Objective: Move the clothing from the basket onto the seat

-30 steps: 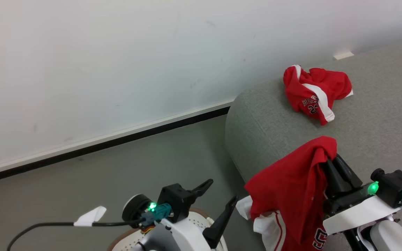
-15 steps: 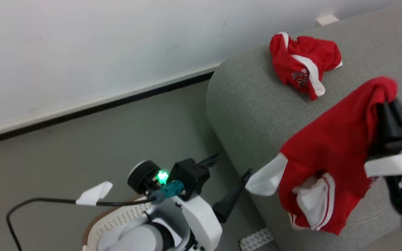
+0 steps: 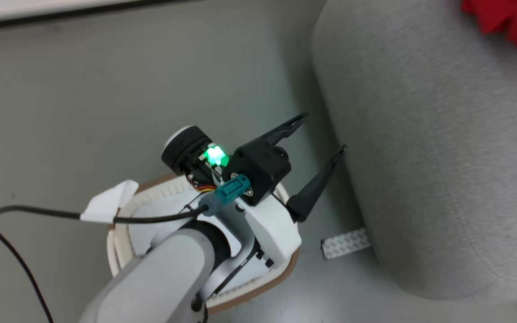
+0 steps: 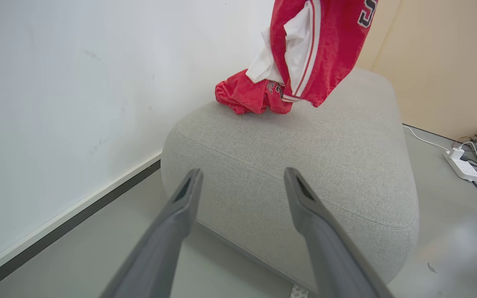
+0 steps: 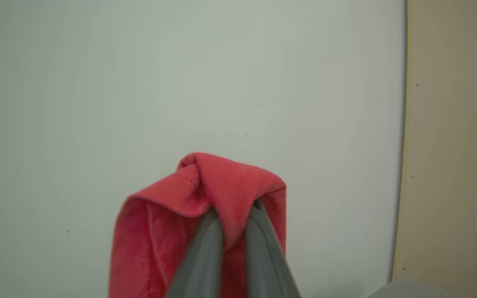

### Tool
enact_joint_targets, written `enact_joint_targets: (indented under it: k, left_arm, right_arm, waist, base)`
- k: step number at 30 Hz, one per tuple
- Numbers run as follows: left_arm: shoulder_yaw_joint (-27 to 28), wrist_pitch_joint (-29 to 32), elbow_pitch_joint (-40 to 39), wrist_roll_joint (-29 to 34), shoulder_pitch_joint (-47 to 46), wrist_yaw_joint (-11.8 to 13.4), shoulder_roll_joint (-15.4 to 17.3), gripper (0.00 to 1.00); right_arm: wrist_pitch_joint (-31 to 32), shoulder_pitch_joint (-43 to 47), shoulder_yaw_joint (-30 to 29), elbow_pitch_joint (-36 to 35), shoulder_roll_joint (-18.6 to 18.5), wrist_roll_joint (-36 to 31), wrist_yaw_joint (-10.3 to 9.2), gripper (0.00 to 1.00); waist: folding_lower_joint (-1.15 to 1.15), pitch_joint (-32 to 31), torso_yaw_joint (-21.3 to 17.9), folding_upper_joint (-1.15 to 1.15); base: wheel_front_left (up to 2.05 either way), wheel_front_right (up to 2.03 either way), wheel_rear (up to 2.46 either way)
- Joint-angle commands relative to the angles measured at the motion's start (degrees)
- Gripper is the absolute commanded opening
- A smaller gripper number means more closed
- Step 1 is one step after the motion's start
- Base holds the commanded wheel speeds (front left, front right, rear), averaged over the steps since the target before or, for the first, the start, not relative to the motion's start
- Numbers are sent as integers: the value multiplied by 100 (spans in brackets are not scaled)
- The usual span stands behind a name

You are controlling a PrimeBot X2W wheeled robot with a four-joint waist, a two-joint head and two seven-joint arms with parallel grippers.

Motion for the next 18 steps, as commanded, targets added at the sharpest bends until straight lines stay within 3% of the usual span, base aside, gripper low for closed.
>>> enact_joint_targets:
  k: [1, 6, 14, 15, 16, 17, 18]
  left_arm:
    - [7, 8, -46, 64, -105, -7, 3, 100]
    - [-41, -74, -58, 105, -250, -24, -55, 100]
    - [-45, -338, 137, 83, -209, 53, -121, 100]
    - [-33, -341, 155, 77, -206, 63, -119, 100]
    - [-23, -371, 173, 68, -199, 79, -112, 100]
    - [-5, -393, 192, 63, -185, 96, -103, 100]
    - [10, -429, 221, 68, -166, 107, -93, 100]
  right_arm:
    - [-12, -189, -145, 225, -53, -218, -13, 0]
    - [-147, -612, -958, 1265, -113, -1332, -13, 0]
    - [-365, -34, -2124, 2458, 297, -2656, -13, 0]
    - [-357, 38, -2160, 2582, 378, -2792, -13, 20]
    - [-363, 52, -2208, 2653, 418, -2906, -13, 83]
    - [-384, 60, -2292, 2670, 428, -2985, -13, 100]
    - [-408, 84, -2349, 2658, 448, -3097, -13, 100]
  waist:
    - [-2, 589, 395, 0]
    - [-2, 951, 620, 0]
    - [-2, 1100, 825, 0]
    - [-2, 1100, 834, 0]
    - [-2, 1095, 838, 0]
    - [-2, 1077, 839, 0]
    - [-2, 1045, 833, 0]
  base:
    - [0, 0, 0]
    - [0, 0, 0]
    - [0, 0, 0]
    - [0, 0, 0]
    - [0, 0, 0]
    - [0, 0, 0]
    - [0, 0, 0]
